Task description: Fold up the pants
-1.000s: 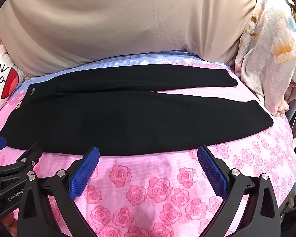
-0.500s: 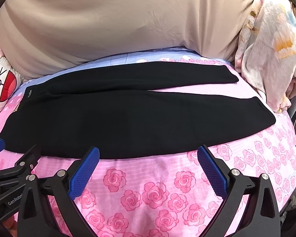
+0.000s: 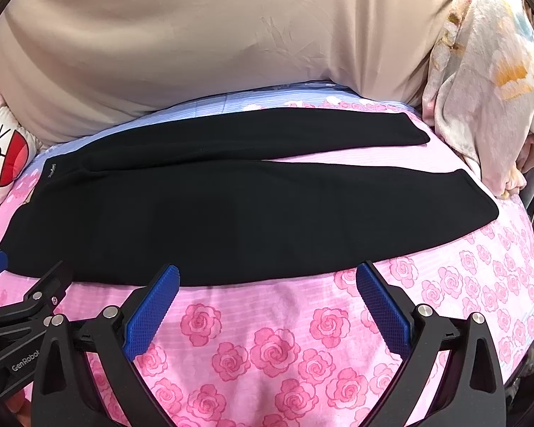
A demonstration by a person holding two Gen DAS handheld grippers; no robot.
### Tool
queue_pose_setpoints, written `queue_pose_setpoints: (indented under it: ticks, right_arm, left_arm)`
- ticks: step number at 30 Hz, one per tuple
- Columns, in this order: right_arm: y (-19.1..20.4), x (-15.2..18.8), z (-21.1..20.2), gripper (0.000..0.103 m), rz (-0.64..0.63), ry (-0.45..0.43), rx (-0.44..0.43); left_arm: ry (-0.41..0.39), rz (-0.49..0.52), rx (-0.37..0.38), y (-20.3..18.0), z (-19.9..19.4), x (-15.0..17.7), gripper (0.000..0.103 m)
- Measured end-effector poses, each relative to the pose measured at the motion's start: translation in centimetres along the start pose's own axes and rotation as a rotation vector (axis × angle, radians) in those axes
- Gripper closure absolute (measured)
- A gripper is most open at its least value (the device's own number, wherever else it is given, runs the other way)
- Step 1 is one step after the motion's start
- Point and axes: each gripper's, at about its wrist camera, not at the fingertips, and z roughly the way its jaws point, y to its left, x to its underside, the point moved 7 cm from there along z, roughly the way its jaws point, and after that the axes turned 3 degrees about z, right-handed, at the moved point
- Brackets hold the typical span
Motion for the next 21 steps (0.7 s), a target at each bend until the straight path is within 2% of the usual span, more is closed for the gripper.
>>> queue_pose_setpoints:
  ticks: [21]
  right_arm:
    - [0.54,0.32,-0.12,0.005,-0.008,-0.001,0.005]
  left_arm:
    - [0.007,-0.003,-0.003,0.40,0.01,0.31,0.005]
